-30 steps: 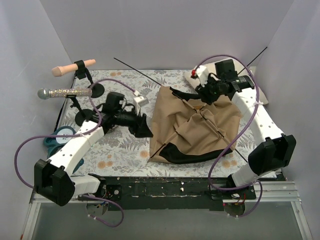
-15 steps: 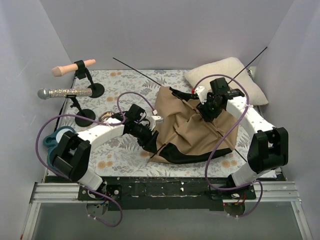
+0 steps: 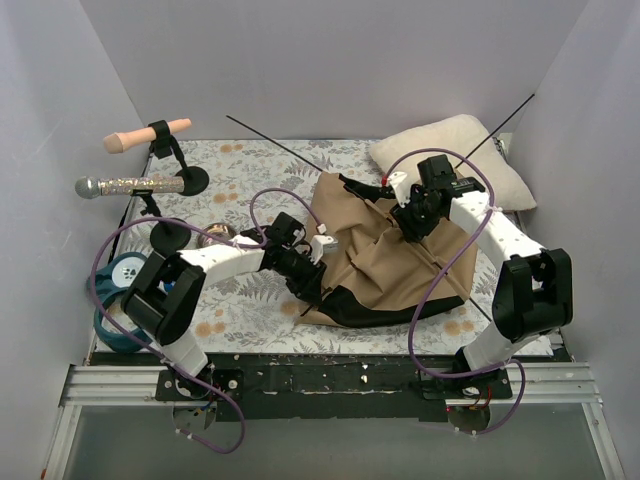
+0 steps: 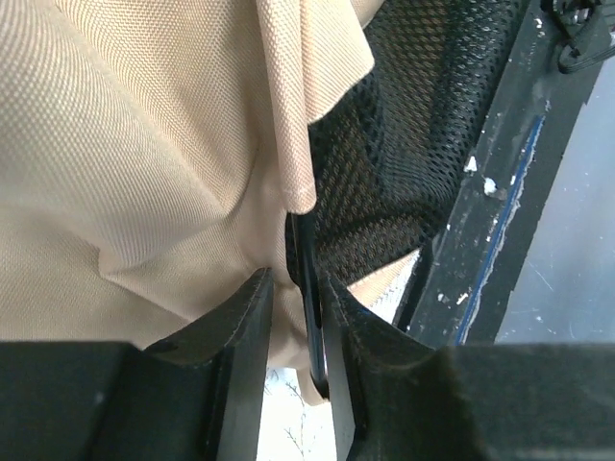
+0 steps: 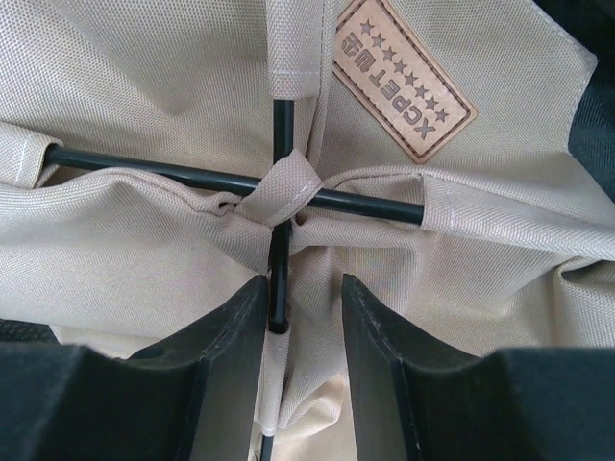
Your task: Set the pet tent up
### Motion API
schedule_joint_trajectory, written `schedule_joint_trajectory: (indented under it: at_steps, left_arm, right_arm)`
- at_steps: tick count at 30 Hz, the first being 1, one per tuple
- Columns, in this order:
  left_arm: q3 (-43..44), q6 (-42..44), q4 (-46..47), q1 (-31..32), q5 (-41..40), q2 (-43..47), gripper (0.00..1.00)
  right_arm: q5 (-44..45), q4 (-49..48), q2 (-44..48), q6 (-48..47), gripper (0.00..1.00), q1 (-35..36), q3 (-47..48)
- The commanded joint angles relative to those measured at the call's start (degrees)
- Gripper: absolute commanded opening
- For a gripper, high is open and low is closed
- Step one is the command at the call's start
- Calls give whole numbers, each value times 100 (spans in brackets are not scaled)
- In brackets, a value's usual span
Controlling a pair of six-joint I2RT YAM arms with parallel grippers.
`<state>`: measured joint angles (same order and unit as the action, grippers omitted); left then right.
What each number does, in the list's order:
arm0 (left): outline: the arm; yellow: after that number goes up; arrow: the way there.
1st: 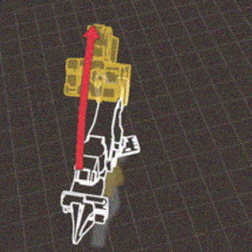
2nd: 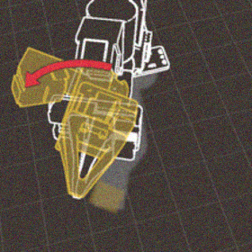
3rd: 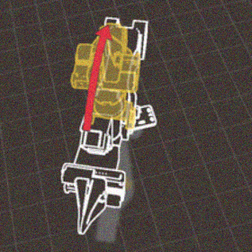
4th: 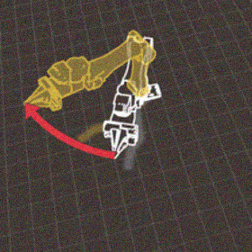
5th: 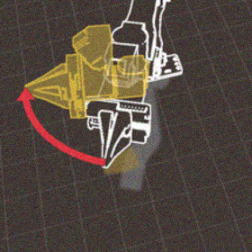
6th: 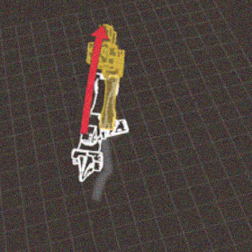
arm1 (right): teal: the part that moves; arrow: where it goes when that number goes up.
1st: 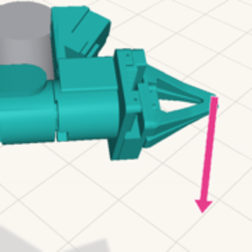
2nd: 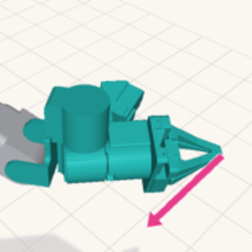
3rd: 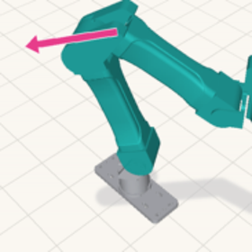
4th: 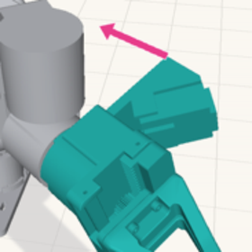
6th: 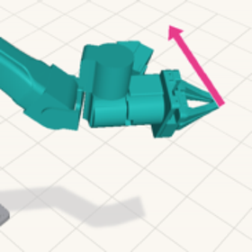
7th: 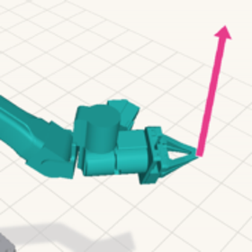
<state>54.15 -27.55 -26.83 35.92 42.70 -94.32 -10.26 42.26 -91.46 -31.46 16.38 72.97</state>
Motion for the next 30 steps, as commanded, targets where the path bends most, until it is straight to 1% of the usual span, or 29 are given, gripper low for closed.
schedule_joint_trajectory:
  at_steps: [1,3,5,6,7,9,10,12,16,21,24,25,28,30]
  left_arm:
    - [26,-14,476,73,-95,-156,24]
    - [-36,65,538,73,-165,-261,18]
    - [-115,144,547,73,-244,-332,8]
    - [-159,171,547,64,-331,-341,4]
    - [-220,206,547,73,-402,-332,0]
    - [-334,337,451,64,-542,-245,0]
    - [-387,390,398,73,-621,-166,0]
    - [-519,557,232,73,-762,-8,0]
    - [-756,830,-50,73,-956,361,0]
    - [-748,918,-357,73,-1000,757,0]
    - [-652,1041,-647,73,-1193,898,0]
    - [-625,1059,-753,47,-1333,959,0]
    - [-625,1173,-1025,-146,-1536,1310,0]
    - [-573,1287,-1210,-401,-1449,1696,0]
  right_arm:
    - [-143,-192,-126,131,43,-21,279]
    - [-143,-262,-161,202,41,-21,306]
    - [-64,-341,-205,237,36,-21,332]
    - [23,-385,-232,263,31,-21,349]
    - [190,-446,-267,316,25,-30,367]
    - [445,-560,-320,377,4,-65,428]
    - [577,-613,-328,439,1,-100,481]
    - [744,-745,-320,553,1,-249,578]
    - [692,-825,-320,738,1,-592,911]
    - [412,-728,-223,650,1,-671,921]
    - [323,-772,-83,694,1,-671,842]
    - [227,-781,-22,746,1,-697,842]
    - [-457,-877,233,1010,1,-821,842]
    - [-957,-895,383,1150,1,-812,807]
